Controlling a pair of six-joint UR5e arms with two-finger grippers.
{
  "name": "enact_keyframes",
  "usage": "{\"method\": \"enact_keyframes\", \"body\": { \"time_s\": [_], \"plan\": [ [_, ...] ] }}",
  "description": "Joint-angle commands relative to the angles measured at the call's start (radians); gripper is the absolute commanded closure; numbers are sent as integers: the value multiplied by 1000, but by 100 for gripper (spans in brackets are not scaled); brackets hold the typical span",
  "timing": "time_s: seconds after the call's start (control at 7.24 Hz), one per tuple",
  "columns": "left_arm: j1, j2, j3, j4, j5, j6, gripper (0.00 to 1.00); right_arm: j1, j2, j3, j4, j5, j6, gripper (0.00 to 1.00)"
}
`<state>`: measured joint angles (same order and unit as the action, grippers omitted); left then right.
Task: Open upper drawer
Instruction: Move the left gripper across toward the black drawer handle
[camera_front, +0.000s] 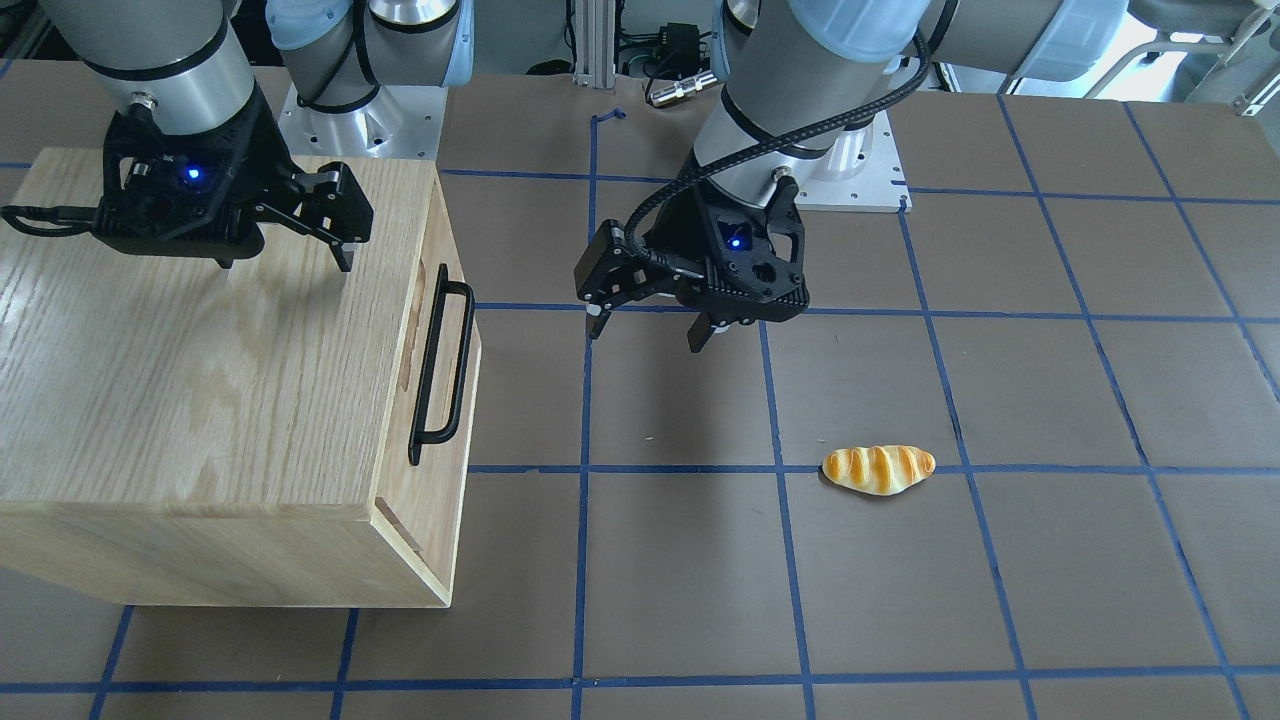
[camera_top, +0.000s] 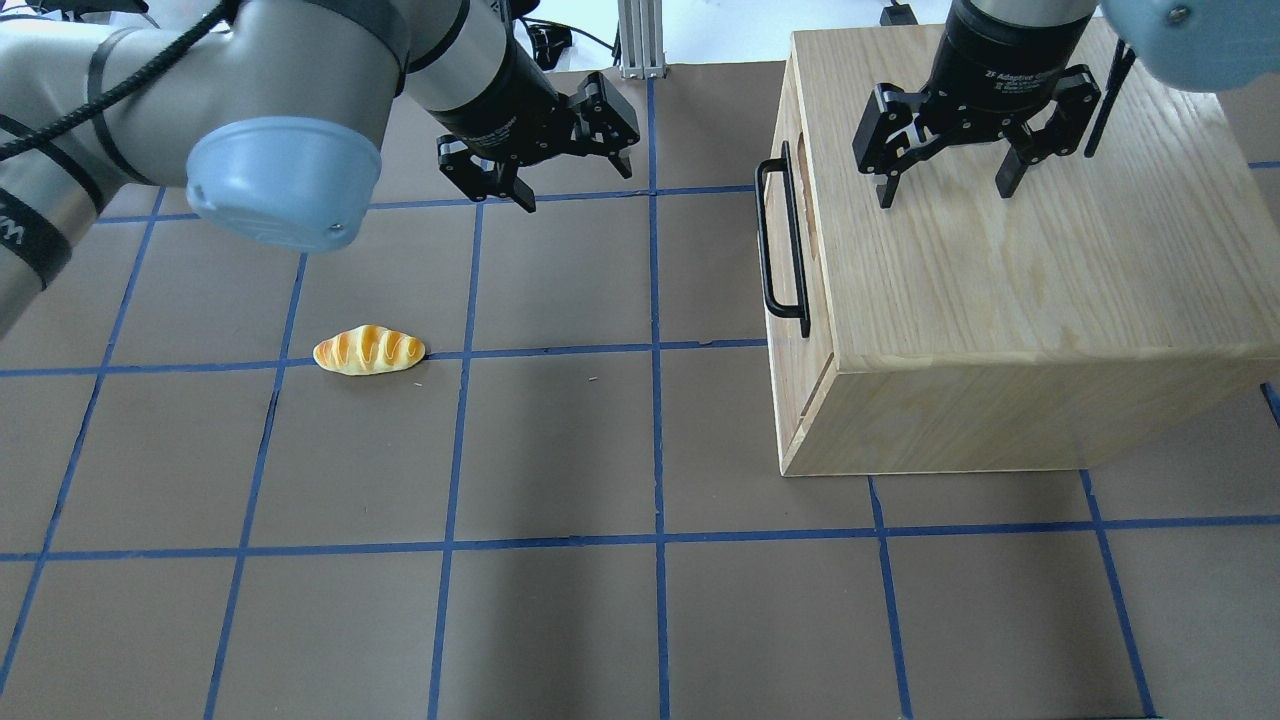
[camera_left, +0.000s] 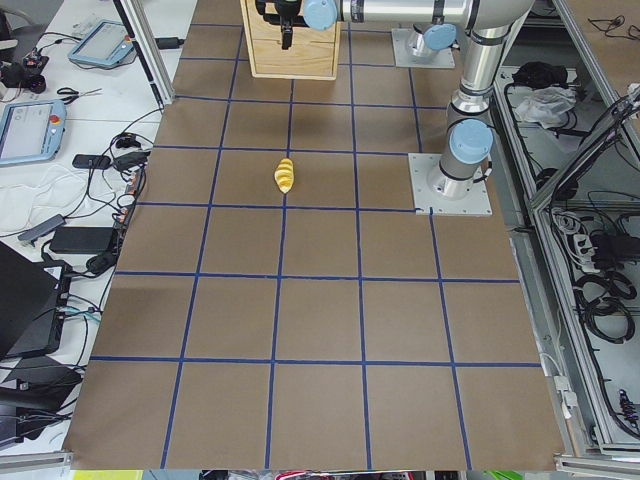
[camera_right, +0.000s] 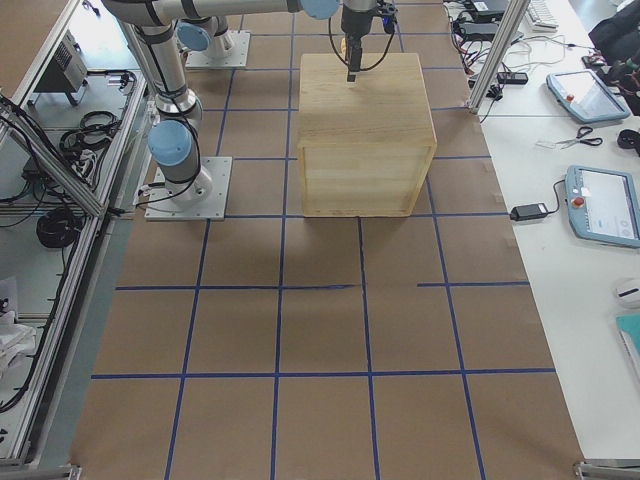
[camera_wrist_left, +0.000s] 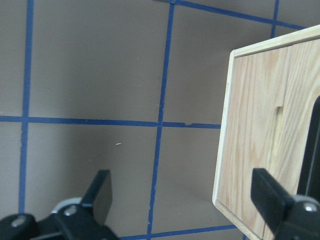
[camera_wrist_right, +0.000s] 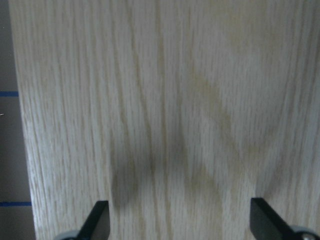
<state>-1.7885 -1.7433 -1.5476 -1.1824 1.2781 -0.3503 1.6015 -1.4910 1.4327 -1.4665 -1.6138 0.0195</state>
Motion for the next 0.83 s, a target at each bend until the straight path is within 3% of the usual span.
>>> {"method": "enact_keyframes", "body": {
  "time_s": [0.0,0.69],
  "plan": [
    [-60,-56,0,94,-9,-48,0,0,0,0,0,0,0,0],
    [-138,-142,0,210,-9,-99,0,0,0,0,0,0,0,0]
  ]
}}
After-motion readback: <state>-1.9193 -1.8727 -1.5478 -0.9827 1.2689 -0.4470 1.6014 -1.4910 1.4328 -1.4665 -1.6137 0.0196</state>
